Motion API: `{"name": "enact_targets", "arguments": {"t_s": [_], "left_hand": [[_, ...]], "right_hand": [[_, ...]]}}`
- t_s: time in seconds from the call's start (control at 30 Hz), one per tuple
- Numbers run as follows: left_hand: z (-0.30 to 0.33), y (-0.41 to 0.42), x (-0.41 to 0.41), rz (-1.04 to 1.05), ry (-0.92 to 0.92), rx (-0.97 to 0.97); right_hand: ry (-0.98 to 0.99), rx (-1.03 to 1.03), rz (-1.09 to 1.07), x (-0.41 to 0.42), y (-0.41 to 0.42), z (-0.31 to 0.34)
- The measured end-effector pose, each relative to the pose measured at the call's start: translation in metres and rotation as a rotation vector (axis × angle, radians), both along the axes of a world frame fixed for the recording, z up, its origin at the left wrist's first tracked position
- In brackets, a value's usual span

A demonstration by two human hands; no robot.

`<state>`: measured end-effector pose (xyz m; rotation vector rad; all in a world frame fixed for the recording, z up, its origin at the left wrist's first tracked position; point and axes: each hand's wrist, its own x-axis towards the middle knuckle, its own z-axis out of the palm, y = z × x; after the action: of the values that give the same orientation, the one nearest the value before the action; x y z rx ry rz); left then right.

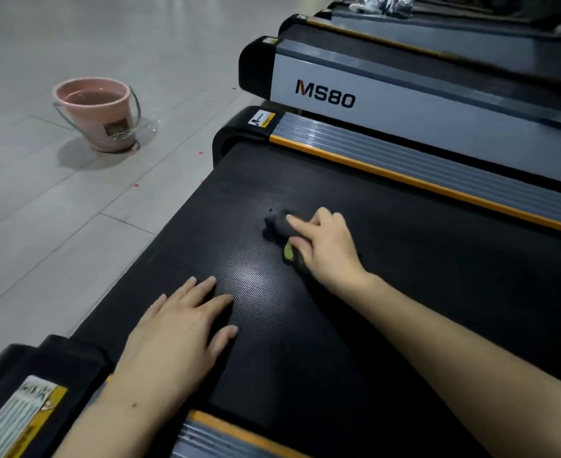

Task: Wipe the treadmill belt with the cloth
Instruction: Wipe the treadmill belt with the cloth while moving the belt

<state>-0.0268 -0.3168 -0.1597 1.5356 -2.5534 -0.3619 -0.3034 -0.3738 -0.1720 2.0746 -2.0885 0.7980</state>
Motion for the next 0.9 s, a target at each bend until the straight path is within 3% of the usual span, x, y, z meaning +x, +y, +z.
{"name": "enact_targets", "arguments": {"t_s": [0.1, 0.17, 0.33, 0.4, 0.63, 0.73, 0.83, 0.9], "left_hand": [[0.007, -0.011, -0.005, 0.02, 0.019, -0.034], [0.008, -0.017, -0.011, 0.045, 0.021, -0.034], [0.001, -0.026, -0.011, 0.069, 0.015, -0.014], [0.002, -0.029, -0.007, 0.083, 0.013, 0.007], [0.016, -0.039, -0.005, 0.165, -0.014, 0.11], [0.022, -0.04, -0.004, 0.167, 0.011, 0.101], [0.021, -0.036, 0.0, 0.164, 0.027, 0.105], [0.02, -0.037, 0.002, 0.191, 0.067, 0.121]], "right_hand": [[0.018, 0.023, 0.292, 0.023, 0.041, -0.01], [0.09, 0.048, 0.313, 0.007, 0.018, -0.008], [0.033, 0.082, -0.203, -0.023, -0.082, 0.004], [0.051, 0.075, -0.236, -0.009, -0.077, 0.003], [0.058, 0.034, 0.293, 0.033, -0.002, -0.009], [0.111, -0.008, 0.134, 0.008, -0.059, -0.006], [-0.002, 0.053, -0.147, -0.002, -0.115, 0.001], [-0.039, 0.073, -0.162, 0.003, -0.121, 0.001]]}}
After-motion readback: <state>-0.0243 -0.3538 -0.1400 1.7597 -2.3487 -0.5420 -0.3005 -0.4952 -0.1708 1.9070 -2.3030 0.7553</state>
